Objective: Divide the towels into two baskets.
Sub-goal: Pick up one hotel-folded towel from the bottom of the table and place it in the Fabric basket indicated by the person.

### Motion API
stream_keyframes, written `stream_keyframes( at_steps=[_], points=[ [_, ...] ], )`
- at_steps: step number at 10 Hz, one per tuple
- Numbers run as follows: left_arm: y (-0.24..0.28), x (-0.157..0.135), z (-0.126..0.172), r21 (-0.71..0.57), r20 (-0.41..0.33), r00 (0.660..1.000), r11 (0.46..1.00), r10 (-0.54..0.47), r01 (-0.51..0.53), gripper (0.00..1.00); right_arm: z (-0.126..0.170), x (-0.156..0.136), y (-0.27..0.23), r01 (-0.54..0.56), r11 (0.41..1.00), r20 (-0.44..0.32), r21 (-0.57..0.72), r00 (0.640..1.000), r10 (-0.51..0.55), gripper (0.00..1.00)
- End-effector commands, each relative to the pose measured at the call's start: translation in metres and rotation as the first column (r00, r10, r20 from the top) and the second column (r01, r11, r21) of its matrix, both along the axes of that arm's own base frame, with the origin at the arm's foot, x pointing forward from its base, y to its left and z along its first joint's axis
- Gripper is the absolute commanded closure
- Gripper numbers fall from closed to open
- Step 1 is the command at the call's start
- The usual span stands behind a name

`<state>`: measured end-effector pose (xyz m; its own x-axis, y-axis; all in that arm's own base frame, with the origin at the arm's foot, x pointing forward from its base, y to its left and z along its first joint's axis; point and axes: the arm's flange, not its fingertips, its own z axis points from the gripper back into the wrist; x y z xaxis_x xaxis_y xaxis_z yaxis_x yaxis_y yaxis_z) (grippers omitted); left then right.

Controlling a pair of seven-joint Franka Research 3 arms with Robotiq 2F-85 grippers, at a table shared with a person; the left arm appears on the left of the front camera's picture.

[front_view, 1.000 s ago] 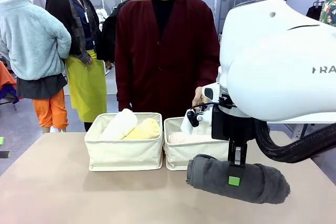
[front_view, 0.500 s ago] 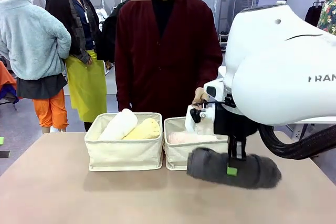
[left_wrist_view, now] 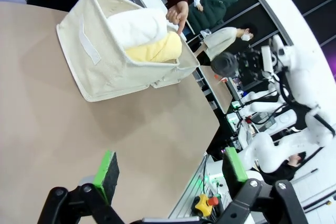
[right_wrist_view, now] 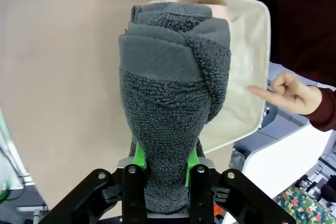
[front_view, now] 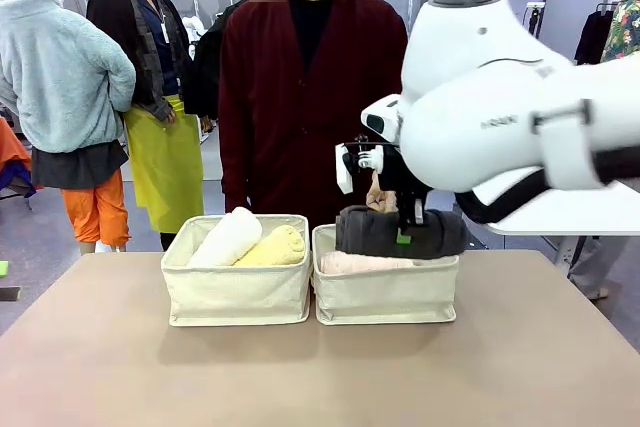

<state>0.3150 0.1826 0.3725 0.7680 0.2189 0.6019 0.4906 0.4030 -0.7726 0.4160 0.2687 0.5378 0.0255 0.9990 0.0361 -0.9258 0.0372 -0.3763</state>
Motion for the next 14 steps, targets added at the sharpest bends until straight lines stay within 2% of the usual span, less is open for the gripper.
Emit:
stream_keyframes(
  at_steps=[1,3,5,6,7,8,9,10,11,12,13,14],
  points=[
    [0.001,-0.003,0.002,-0.020,0.008,1.000,1.000,0.005,-0.005,0.00,0.002,0.049,0.012,0.027,0.999,0.004,-0.022,1.000,-0.027,0.68],
    [0.001,-0.003,0.002,-0.020,0.008,1.000,1.000,0.005,-0.005,0.00,-0.013,0.087,0.008,0.040,0.998,-0.037,-0.051,0.998,-0.042,0.68],
    [0.001,-0.003,0.002,-0.020,0.008,1.000,1.000,0.005,-0.005,0.00,-0.037,0.119,0.002,0.070,0.993,-0.018,-0.090,0.997,-0.072,0.68],
    [0.001,-0.003,0.002,-0.020,0.008,1.000,1.000,0.005,-0.005,0.00,-0.044,0.132,0.000,0.106,0.988,-0.061,-0.108,0.992,-0.113,0.68],
    [0.001,-0.003,0.002,-0.020,0.008,1.000,1.000,0.005,-0.005,0.00,-0.045,0.137,-0.003,0.113,0.989,-0.068,-0.099,0.990,-0.120,0.56],
    [0.001,-0.003,0.002,-0.020,0.008,1.000,1.000,0.005,-0.005,0.00,-0.046,0.137,-0.002,0.103,0.990,-0.076,-0.097,0.991,-0.111,0.49],
    [0.001,-0.003,0.002,-0.020,0.008,1.000,1.000,0.005,-0.005,0.00,-0.050,0.138,-0.004,0.104,0.989,-0.078,-0.102,0.991,-0.113,0.37],
    [0.001,-0.003,0.002,-0.020,0.008,1.000,1.000,0.005,-0.005,0.00,-0.055,0.139,-0.006,0.110,0.989,-0.086,-0.102,0.989,-0.119,0.31],
    [0.001,-0.003,0.002,-0.020,0.008,1.000,1.000,0.005,-0.005,0.00,-0.058,0.138,-0.008,0.109,0.990,-0.103,-0.090,0.988,-0.118,0.19],
    [0.001,-0.003,0.002,-0.020,0.008,1.000,1.000,0.005,-0.005,0.00,-0.060,0.136,-0.013,0.112,0.992,-0.126,-0.053,0.985,-0.118,0.14],
    [0.001,-0.003,0.002,-0.020,0.008,1.000,1.000,0.005,-0.005,0.00,-0.059,0.130,-0.021,0.119,0.993,-0.122,-0.025,0.985,-0.121,0.02],
    [0.001,-0.003,0.002,-0.020,0.008,1.000,1.000,0.005,-0.005,0.00,-0.058,0.119,-0.031,0.118,0.993,-0.135,-0.011,0.984,-0.119,0.00]
  ],
)
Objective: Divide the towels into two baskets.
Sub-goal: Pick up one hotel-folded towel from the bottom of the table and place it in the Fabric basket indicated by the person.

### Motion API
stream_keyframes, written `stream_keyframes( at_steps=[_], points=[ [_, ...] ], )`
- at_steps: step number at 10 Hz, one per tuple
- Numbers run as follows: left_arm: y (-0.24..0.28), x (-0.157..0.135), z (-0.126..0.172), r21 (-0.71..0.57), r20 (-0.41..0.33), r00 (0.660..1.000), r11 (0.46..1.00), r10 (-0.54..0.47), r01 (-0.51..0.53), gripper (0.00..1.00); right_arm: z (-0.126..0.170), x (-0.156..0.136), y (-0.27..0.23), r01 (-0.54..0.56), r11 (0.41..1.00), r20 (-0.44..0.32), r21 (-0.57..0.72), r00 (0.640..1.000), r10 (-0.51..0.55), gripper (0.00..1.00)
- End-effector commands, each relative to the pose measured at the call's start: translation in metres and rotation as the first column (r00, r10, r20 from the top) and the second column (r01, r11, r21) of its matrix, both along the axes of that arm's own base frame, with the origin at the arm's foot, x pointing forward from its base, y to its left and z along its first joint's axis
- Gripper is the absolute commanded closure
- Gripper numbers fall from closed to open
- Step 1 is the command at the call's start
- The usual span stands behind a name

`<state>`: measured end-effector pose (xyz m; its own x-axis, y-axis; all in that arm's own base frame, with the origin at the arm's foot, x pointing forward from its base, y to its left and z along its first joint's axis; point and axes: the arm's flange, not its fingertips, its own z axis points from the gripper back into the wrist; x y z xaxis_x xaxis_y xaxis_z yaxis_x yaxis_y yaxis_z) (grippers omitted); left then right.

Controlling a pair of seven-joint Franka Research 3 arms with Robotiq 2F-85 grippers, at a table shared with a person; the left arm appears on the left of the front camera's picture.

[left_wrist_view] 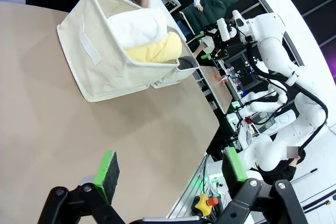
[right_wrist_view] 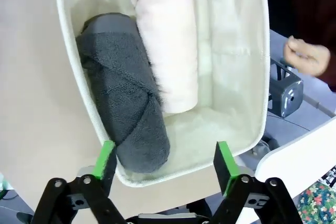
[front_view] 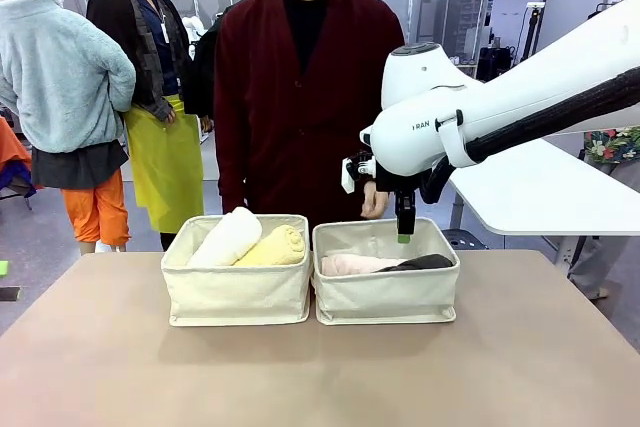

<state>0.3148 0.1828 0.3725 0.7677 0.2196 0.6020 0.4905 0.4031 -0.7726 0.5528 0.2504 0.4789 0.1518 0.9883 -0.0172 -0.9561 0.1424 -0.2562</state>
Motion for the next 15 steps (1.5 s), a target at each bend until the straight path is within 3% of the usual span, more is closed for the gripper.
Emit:
stream_keyframes(
  at_steps=[1,2,12,13,15],
  points=[
    [0.000,-0.002,0.002,-0.020,0.008,1.000,1.000,0.004,-0.004,0.00,0.000,-0.030,-0.028,0.063,0.997,0.006,0.040,0.998,-0.064,0.00],
    [0.000,-0.002,0.002,-0.020,0.008,1.000,1.000,0.004,-0.004,0.00,0.000,0.000,0.000,0.000,1.000,0.000,0.000,1.000,0.000,0.00],
    [0.000,-0.002,0.002,-0.020,0.008,1.000,1.000,0.004,-0.004,0.00,0.000,-0.001,-0.001,0.005,1.000,-0.004,0.011,1.000,-0.005,0.00],
    [0.000,-0.002,0.002,-0.020,0.008,1.000,1.000,0.004,-0.004,0.00,0.015,-0.017,-0.001,0.014,0.996,-0.043,0.091,0.999,-0.010,0.00],
    [0.000,-0.002,0.002,-0.020,0.008,1.000,1.000,0.004,-0.004,0.00,0.039,-0.078,-0.017,0.067,0.978,-0.146,0.197,0.989,-0.038,0.00]
  ],
)
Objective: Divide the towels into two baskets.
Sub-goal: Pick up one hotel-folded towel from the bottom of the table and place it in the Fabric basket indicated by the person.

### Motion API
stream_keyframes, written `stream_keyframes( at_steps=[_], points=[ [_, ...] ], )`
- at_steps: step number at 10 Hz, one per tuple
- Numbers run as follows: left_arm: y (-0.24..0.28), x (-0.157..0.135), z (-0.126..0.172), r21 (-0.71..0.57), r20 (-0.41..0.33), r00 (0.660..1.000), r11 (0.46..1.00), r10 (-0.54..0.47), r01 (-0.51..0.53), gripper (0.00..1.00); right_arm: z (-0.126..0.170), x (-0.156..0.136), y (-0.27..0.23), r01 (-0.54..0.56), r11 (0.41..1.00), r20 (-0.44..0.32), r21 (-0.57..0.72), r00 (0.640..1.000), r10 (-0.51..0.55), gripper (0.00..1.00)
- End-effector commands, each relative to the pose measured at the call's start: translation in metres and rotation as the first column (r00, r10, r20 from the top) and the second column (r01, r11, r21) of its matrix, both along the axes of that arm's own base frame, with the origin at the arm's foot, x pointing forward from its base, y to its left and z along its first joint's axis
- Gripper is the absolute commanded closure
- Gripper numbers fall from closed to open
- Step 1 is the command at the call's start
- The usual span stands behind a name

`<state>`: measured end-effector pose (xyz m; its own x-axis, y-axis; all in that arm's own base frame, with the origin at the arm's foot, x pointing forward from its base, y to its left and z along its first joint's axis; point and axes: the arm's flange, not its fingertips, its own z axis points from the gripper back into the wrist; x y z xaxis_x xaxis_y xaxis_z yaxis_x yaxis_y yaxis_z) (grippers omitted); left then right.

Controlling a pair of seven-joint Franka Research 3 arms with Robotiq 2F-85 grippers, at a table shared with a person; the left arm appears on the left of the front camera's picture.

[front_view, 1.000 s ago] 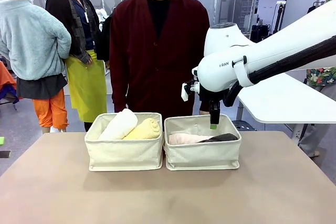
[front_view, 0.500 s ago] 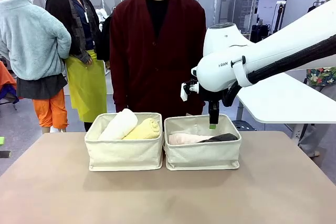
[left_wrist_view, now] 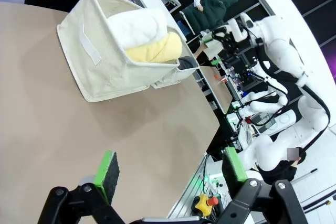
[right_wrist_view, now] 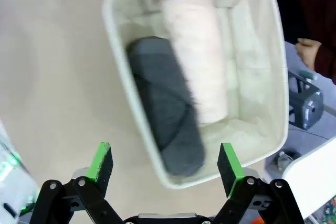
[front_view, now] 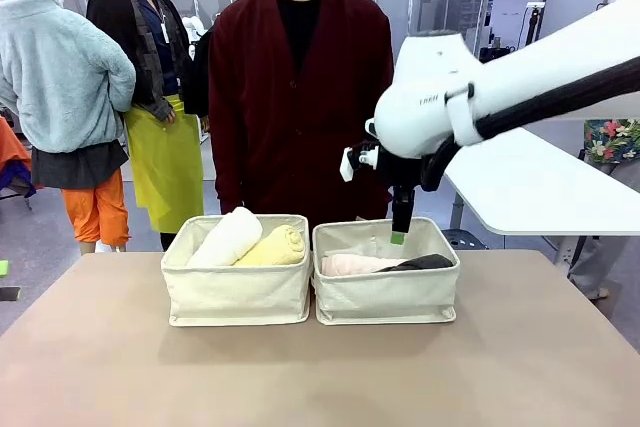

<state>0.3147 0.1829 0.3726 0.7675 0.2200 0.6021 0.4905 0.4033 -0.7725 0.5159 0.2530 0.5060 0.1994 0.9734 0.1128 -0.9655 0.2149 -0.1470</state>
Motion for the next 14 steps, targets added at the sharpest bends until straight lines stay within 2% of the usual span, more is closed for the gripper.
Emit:
stream_keyframes(
  at_steps=[1,3,4,6,7,9,11,12,13,14],
  points=[
    [0.000,-0.002,0.002,-0.020,0.008,1.000,1.000,0.004,-0.004,0.00,0.012,-0.066,-0.031,0.054,0.995,-0.096,0.080,0.994,-0.046,0.00],
    [0.000,-0.002,0.002,-0.020,0.008,1.000,1.000,0.004,-0.004,0.00,0.005,-0.110,-0.074,0.175,0.979,-0.162,0.103,0.974,-0.157,0.00],
    [0.000,-0.002,0.002,-0.020,0.008,1.000,1.000,0.004,-0.004,0.00,-0.002,-0.127,-0.105,0.229,0.958,-0.219,0.174,0.957,-0.189,0.00],
    [0.000,-0.002,0.002,-0.020,0.008,1.000,1.000,0.004,-0.004,0.00,-0.004,-0.151,-0.175,0.362,0.866,-0.324,0.346,0.912,-0.252,0.00],
    [0.000,-0.002,0.002,-0.020,0.008,1.000,1.000,0.004,-0.004,0.00,-0.003,-0.161,-0.214,0.458,0.794,-0.358,0.399,0.875,-0.325,0.00],
    [0.000,-0.002,0.002,-0.020,0.008,1.000,1.000,0.004,-0.004,0.00,-0.008,-0.180,-0.295,0.533,0.590,-0.500,0.606,0.832,-0.238,0.00],
    [0.000,-0.002,0.002,-0.020,0.008,1.000,1.000,0.004,-0.004,0.00,-0.029,-0.197,-0.399,0.597,0.334,-0.620,0.729,0.783,-0.047,0.00],
    [0.000,-0.002,0.002,-0.020,0.008,1.000,1.000,0.004,-0.004,0.00,-0.044,-0.205,-0.438,0.651,0.232,-0.671,0.722,0.742,0.007,0.00],
    [0.000,-0.002,0.002,-0.020,0.008,1.000,1.000,0.004,-0.004,0.00,-0.057,-0.213,-0.468,0.687,0.138,-0.696,0.713,0.717,0.026,0.00],
    [0.000,-0.002,0.002,-0.020,0.008,1.000,1.000,0.004,-0.004,0.00,-0.065,-0.219,-0.491,0.696,0.064,-0.698,0.715,0.715,0.022,0.00]
  ],
)
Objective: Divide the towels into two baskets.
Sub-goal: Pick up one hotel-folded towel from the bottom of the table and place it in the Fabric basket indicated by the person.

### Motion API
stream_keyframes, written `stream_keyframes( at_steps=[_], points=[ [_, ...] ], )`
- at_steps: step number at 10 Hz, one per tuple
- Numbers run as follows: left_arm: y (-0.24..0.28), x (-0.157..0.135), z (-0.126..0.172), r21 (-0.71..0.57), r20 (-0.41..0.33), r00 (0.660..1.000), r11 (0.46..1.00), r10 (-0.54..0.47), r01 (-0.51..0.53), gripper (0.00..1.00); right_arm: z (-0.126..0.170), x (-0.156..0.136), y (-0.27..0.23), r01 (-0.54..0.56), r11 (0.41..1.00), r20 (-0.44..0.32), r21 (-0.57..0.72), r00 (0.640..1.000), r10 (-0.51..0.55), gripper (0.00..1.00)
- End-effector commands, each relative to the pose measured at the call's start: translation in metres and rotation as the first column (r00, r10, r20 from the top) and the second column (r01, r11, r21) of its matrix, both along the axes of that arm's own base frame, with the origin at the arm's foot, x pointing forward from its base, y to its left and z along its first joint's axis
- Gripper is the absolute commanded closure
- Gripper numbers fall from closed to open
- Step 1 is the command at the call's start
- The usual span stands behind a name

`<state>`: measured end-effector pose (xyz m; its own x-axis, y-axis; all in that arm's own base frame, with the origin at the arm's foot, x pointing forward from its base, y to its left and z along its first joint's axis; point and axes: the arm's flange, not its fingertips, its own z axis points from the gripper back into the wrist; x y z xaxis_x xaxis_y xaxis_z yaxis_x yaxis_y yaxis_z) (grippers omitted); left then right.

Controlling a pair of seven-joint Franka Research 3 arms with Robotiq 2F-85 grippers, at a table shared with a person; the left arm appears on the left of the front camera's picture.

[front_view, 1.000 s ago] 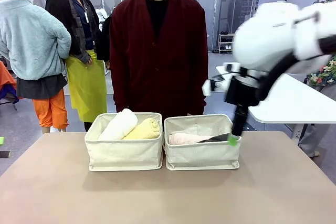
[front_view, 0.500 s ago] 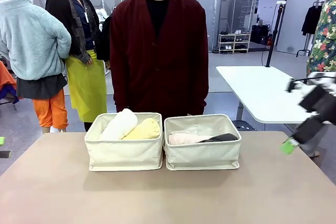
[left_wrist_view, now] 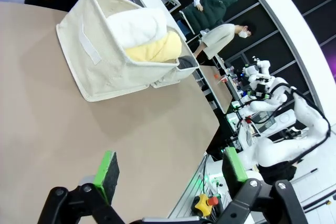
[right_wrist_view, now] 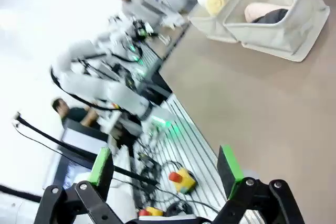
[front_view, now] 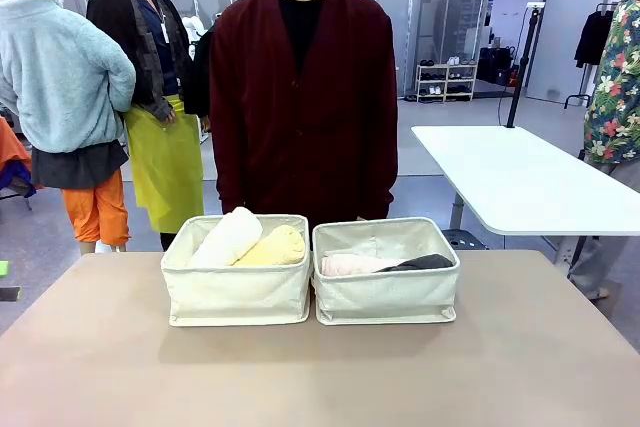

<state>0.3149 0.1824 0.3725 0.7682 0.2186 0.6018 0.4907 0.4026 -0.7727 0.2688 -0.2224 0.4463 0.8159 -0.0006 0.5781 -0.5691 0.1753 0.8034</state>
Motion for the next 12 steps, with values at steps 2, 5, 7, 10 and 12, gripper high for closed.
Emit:
stream_keyframes(
  at_steps=[2,5,7,10,12],
  points=[
    [0.001,-0.003,0.002,-0.020,0.008,1.000,1.000,0.005,-0.005,0.00,-0.013,0.021,-0.046,0.079,0.995,-0.065,0.058,0.995,-0.075,0.00],
    [0.001,-0.003,0.002,-0.020,0.008,1.000,1.000,0.005,-0.005,0.00,-0.022,0.007,-0.038,0.074,0.994,-0.072,0.081,0.995,-0.069,0.00],
    [0.001,-0.003,0.002,-0.020,0.008,1.000,1.000,0.005,-0.005,0.00,-0.022,0.007,-0.038,0.074,0.994,-0.072,0.081,0.995,-0.069,0.00],
    [0.001,-0.003,0.002,-0.020,0.008,1.000,1.000,0.005,-0.005,0.00,-0.022,0.014,-0.043,0.084,0.993,-0.090,0.079,0.993,-0.077,0.00],
    [0.001,-0.003,0.002,-0.020,0.008,1.000,1.000,0.005,-0.005,0.00,-0.022,0.014,-0.043,0.084,0.993,-0.090,0.079,0.993,-0.077,0.00]
  ],
)
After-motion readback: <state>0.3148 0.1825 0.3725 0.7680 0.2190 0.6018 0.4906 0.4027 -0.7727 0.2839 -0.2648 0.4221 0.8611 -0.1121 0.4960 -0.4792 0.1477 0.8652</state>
